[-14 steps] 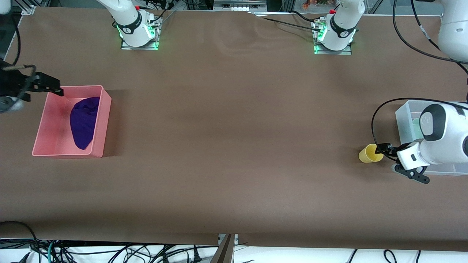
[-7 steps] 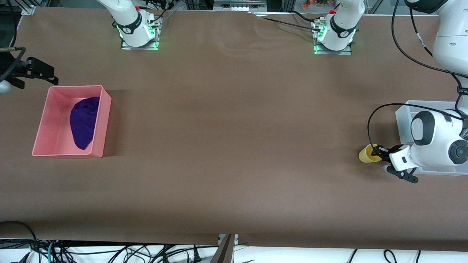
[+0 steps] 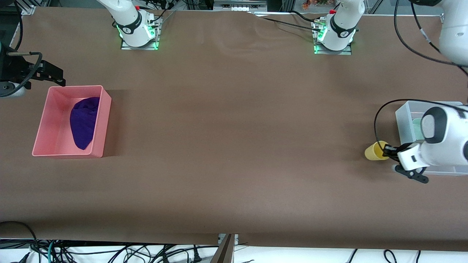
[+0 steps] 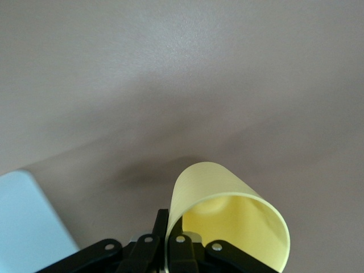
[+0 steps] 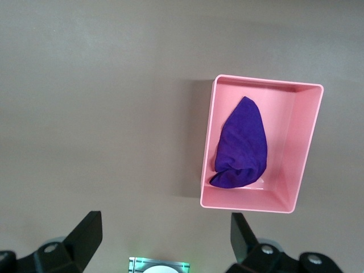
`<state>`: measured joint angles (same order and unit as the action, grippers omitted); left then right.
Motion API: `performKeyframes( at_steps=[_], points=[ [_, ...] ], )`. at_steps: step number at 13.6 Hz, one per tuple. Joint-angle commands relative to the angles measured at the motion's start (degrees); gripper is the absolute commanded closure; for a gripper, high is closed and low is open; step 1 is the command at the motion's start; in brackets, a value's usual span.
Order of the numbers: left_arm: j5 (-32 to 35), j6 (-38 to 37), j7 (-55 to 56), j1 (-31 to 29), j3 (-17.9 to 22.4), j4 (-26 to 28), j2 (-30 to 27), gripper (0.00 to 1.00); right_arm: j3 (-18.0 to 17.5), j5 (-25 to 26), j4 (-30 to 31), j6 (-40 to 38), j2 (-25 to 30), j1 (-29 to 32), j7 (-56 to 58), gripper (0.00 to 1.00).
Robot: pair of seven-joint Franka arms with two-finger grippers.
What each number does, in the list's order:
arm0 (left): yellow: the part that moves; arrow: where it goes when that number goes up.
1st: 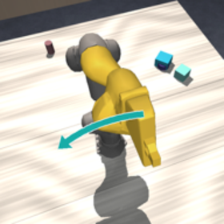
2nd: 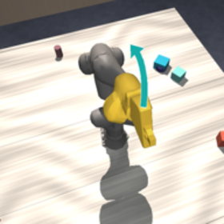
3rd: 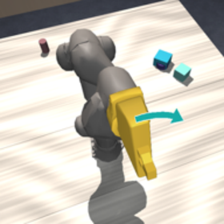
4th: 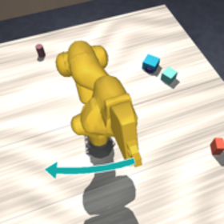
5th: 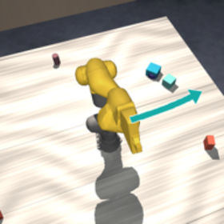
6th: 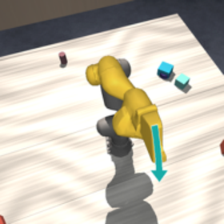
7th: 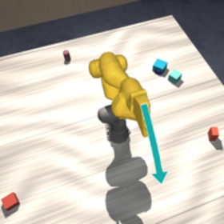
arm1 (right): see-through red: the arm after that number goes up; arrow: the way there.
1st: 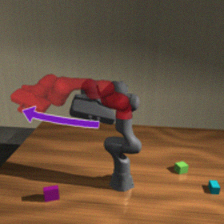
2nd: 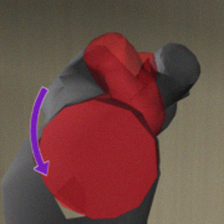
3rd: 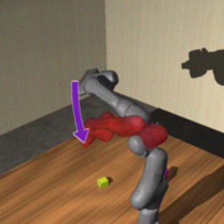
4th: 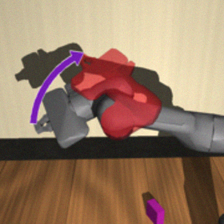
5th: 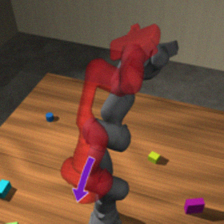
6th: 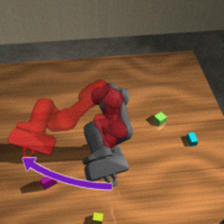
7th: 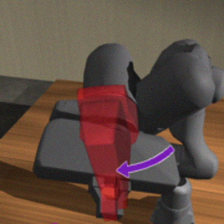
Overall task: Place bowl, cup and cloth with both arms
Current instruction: 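Carry the yellow cup with the left gripper into the green bowl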
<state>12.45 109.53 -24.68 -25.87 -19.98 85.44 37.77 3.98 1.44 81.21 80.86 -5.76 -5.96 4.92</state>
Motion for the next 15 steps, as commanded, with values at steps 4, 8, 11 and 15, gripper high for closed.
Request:
performKeyframes(
  at_steps=[4,8,11,15],
  points=[
    [1.7,-9.9,-10.9,-5.0,1.1,-3.4,-6.7,1.0,-0.9,1.2,-1.2,-0.1,-0.5,-0.1,-0.8,0.0],
    [4.2,-8.4,-20.6,-14.5,1.1,0.0,-3.9,1.0,-0.9,1.4,-1.2,0.1,-0.6,-0.1,-0.8,0.0],
    [4.4,-2.1,-25.6,-18.7,1.1,3.3,-2.3,1.0,-0.9,1.4,-1.2,0.2,-0.7,-0.1,-0.7,0.0],
    [5.2,-0.6,-26.7,-20.2,1.1,3.2,0.1,0.52,-1.0,1.4,-1.2,0.2,-0.7,-0.1,-0.8,0.0]
  ],
)
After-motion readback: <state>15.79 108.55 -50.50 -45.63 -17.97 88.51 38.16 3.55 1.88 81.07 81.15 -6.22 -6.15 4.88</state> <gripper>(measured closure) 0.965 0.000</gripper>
